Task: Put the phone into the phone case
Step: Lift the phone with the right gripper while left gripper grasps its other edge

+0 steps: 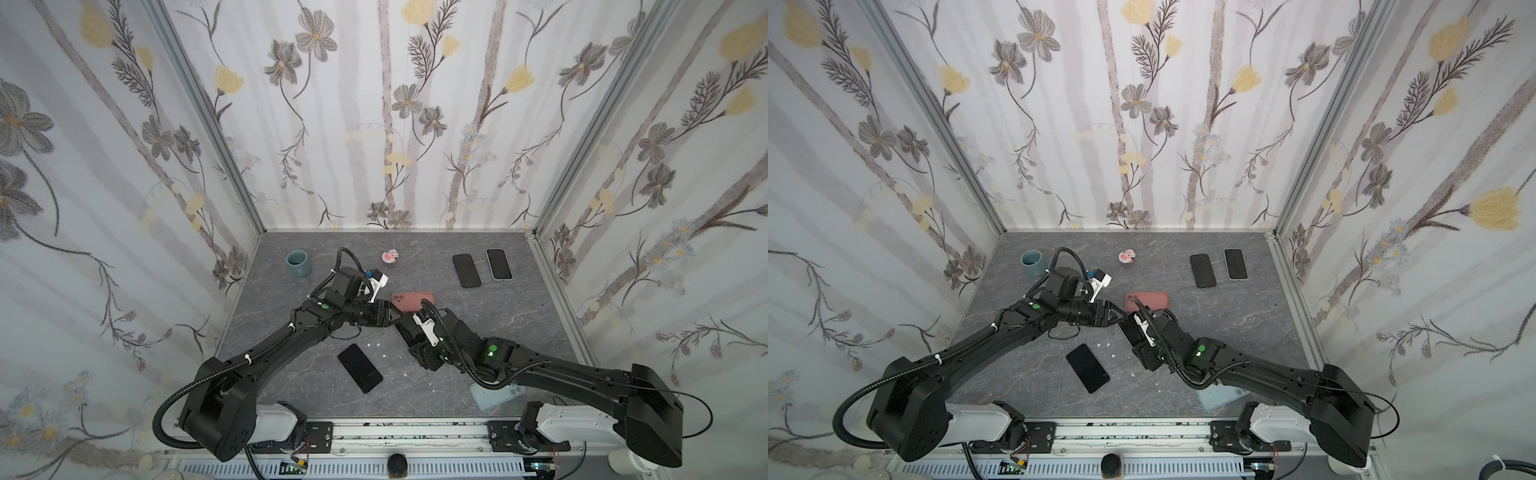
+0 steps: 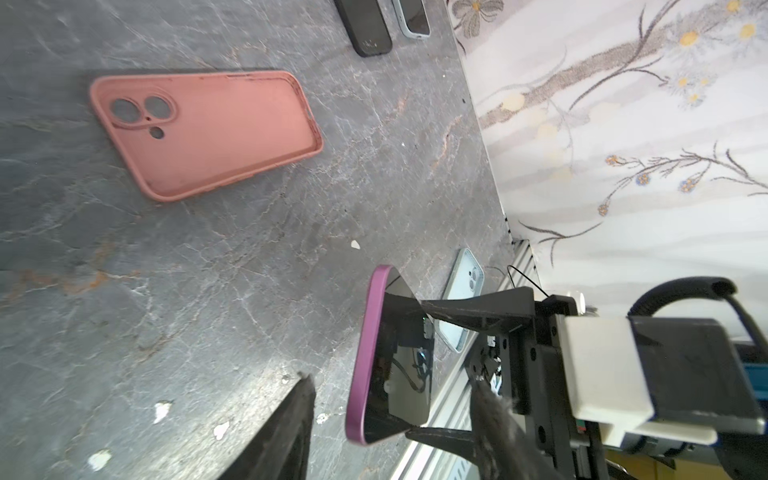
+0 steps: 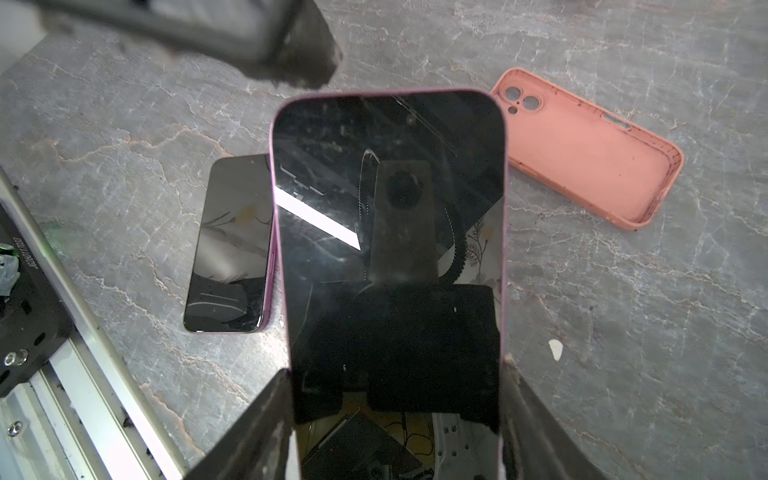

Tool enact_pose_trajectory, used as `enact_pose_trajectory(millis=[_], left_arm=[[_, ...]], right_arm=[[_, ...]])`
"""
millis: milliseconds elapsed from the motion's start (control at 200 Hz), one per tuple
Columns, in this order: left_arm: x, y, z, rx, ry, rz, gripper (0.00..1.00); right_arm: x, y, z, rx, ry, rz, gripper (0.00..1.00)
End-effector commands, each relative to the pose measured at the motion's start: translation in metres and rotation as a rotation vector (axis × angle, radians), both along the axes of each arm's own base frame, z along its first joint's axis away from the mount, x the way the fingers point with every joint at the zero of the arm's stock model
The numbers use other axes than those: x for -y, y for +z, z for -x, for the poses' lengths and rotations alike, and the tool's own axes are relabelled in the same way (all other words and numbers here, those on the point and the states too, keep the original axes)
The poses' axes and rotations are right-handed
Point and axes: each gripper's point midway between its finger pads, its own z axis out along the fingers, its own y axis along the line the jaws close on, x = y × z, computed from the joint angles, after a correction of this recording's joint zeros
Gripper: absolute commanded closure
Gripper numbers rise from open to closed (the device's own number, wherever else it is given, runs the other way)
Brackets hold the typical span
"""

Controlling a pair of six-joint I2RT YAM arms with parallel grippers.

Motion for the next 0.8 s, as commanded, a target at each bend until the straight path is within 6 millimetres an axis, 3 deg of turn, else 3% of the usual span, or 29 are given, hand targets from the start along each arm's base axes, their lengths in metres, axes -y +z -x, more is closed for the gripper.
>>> enact_pose_trajectory(millis=[0, 90, 425, 629, 729, 744, 794], left_arm=[[0.009, 0.004, 0.011, -0.039, -0.063, 0.036, 0.47], [0.011, 0.002, 0.014, -0.049, -0.086, 0.028, 0.55], [0.013, -0.003, 0.009, -0.071, -0.079, 0.004, 1.00], [0.012, 0.005, -0.003, -0.031, -0.021, 0.001, 1.00], [0.012, 0.018, -0.011, 0.009, 0.002, 0.021, 1.00], [0.012, 0.021, -0.012, 0.017, 0.005, 0.026, 1.00], [0.012, 0.031, -0.016, 0.044, 0.020, 0.044, 1.00]], right_arm=[[-0.010, 0.021, -0.008, 0.058, 0.007, -0.058, 0.55], [-0.011, 0.024, -0.008, 0.063, 0.007, -0.065, 0.55], [-0.007, 0.022, -0.009, 0.063, -0.012, -0.060, 0.52], [-0.006, 0.035, -0.019, 0.107, -0.055, -0.071, 0.42], [-0.003, 0.035, -0.024, 0.118, -0.088, -0.068, 0.20], [-0.008, 0.048, -0.027, 0.133, -0.089, -0.094, 0.18], [-0.011, 0.056, -0.029, 0.139, -0.095, -0.114, 0.11]])
